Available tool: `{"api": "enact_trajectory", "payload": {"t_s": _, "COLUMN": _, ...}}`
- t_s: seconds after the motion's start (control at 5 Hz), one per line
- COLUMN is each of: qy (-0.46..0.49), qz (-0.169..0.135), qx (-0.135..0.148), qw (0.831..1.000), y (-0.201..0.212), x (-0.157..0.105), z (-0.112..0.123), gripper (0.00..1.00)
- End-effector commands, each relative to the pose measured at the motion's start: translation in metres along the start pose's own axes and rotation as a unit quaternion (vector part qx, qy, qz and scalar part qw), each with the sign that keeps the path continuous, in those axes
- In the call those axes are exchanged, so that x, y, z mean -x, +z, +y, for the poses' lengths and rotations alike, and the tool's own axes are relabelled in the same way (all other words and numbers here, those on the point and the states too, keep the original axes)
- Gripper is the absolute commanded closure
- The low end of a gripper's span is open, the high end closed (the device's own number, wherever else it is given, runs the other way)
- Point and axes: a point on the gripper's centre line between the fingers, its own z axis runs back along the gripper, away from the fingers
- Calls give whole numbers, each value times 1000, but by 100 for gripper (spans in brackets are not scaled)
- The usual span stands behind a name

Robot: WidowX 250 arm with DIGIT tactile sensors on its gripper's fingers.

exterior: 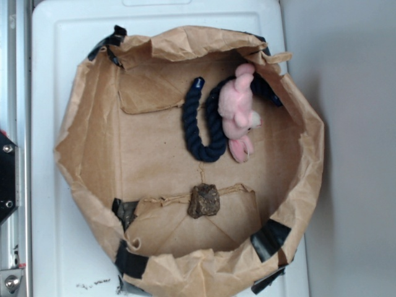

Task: Grab the rock.

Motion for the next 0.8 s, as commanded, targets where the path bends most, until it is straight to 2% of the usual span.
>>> {"api": "enact_trajectory", "payload": {"t_s": 0.0, "qy": 0, "qz": 0, "qx": 0, "qw": 1000, "y": 0, "x": 0, "z": 0, "gripper": 0}}
{"api": "enact_trajectory", "payload": {"t_s": 0.2, "qy": 29, "qz": 5, "qx": 0, "qw": 1000, "y": -5, "x": -36, "z": 7, "gripper": 0}}
{"api": "enact_trajectory", "payload": {"t_s": 0.4, "qy": 51, "qz": 11, "qx": -1, "qw": 999, "y": -12, "x": -58, "z": 13, "gripper": 0}}
{"api": "enact_trajectory", "payload": {"t_s": 0.6, "qy": 54, "qz": 17, "qx": -4, "qw": 998, "y": -17, "x": -65, "z": 9, "gripper": 0}}
